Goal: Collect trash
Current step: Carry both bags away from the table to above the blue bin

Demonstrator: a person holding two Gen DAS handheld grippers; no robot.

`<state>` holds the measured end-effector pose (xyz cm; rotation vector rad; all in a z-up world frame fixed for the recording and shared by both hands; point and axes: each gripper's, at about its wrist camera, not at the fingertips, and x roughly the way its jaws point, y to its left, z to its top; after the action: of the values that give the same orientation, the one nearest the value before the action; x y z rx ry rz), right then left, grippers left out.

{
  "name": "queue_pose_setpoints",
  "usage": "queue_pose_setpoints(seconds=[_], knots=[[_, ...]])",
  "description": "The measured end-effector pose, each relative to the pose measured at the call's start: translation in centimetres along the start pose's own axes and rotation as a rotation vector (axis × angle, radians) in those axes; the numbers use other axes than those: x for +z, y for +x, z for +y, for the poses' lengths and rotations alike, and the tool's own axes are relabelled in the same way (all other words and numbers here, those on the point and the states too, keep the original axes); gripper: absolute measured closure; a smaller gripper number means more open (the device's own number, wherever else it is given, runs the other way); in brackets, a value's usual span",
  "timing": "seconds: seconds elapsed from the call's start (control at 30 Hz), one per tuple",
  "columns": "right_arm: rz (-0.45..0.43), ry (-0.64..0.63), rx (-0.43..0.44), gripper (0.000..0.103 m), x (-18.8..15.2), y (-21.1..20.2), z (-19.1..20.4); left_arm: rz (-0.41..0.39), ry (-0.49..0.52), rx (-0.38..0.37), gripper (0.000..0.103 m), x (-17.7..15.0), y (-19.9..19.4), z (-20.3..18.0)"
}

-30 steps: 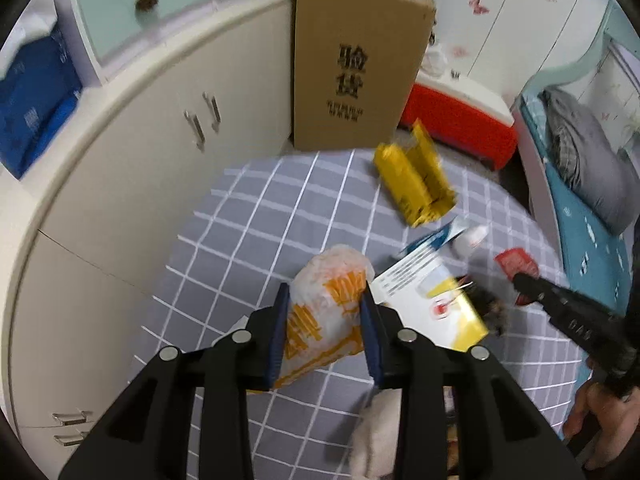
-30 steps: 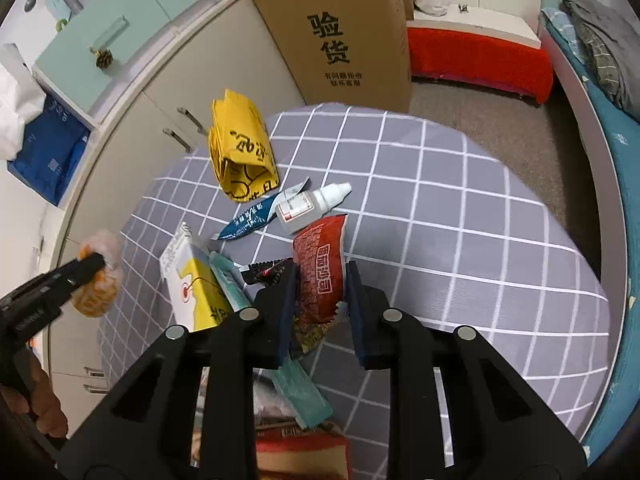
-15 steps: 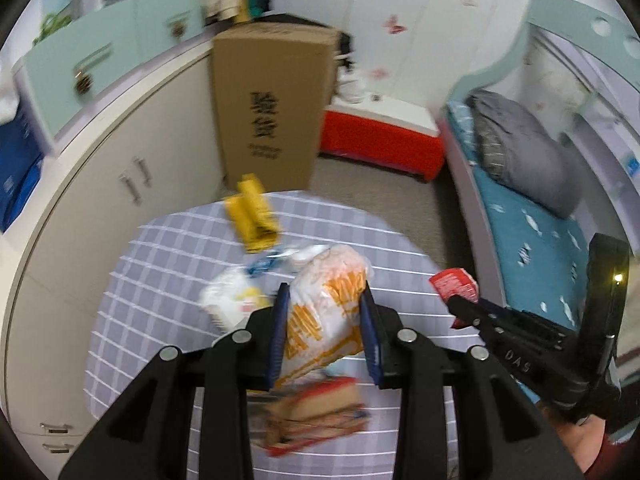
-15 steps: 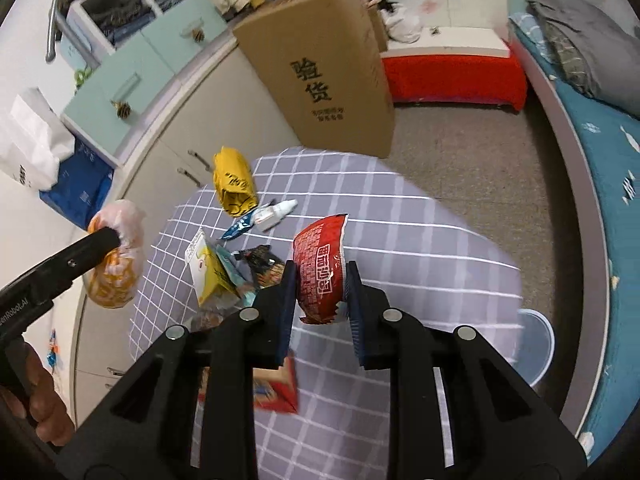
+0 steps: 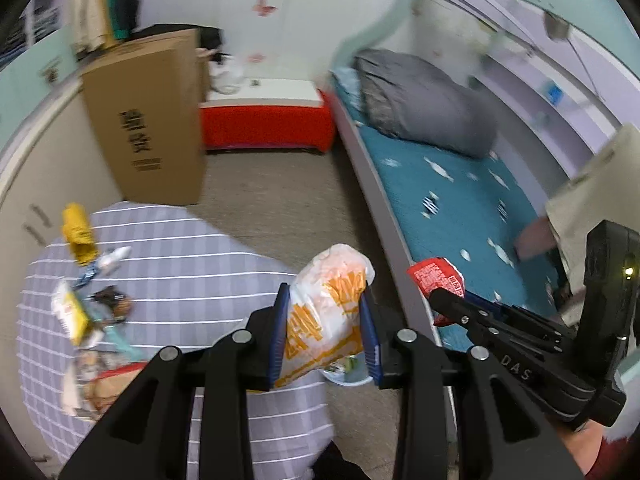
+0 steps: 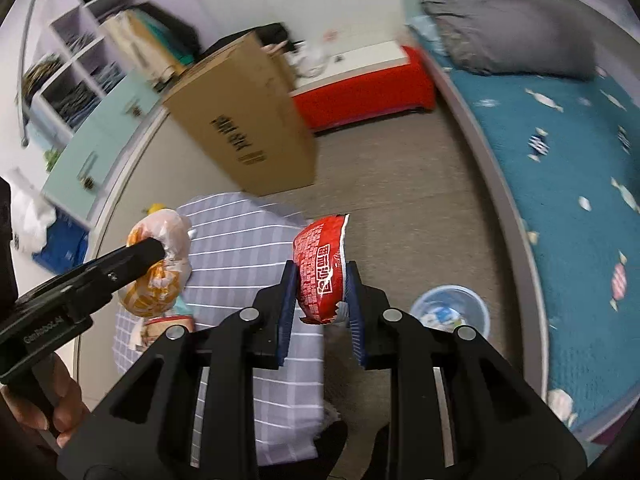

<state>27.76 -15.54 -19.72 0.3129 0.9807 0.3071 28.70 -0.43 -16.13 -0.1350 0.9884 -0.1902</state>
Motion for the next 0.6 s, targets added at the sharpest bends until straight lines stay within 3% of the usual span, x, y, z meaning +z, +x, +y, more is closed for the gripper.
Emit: queue_pose_setpoints(seconds=[0.13, 0.4, 0.43, 0.47, 0.5, 0.6], knots=[[-0.023, 0.058, -0.041, 0.079, -0.5, -2.3, -4.0, 0.038, 0.054, -0.037, 0.071, -0.1, 2.3, -4.4], [-0.053, 0.125, -0.058, 0.075, -0.7, -4.1, -9.2, 0.094, 0.112, -0.060, 0.071, -0.4, 5.6, -9.3], [-0.055, 0.130, -0.049, 0.067, -0.7, -3.9, -9.7, 0.098, 0.116, -0.059, 0.071, -0.4, 5.9, -9.7], [-0.060, 0.137, -0.052, 0.039, -0.8, -3.8, -10.2, 0.102, 0.120, -0.057, 0.071, -0.3, 6.2, -10.1], [-0.063, 0.142, -0.068, 0.032, -0.8, -3.5, -10.6, 0.108, 0.125, -0.055, 0.071, -0.3, 6.5, -10.4], [-0.057, 0.153, -0.073, 0.032, -1.1, -3.6, -12.0, 0.121, 0.140, -0.052, 0.071, -0.3, 7.1, -11.3]])
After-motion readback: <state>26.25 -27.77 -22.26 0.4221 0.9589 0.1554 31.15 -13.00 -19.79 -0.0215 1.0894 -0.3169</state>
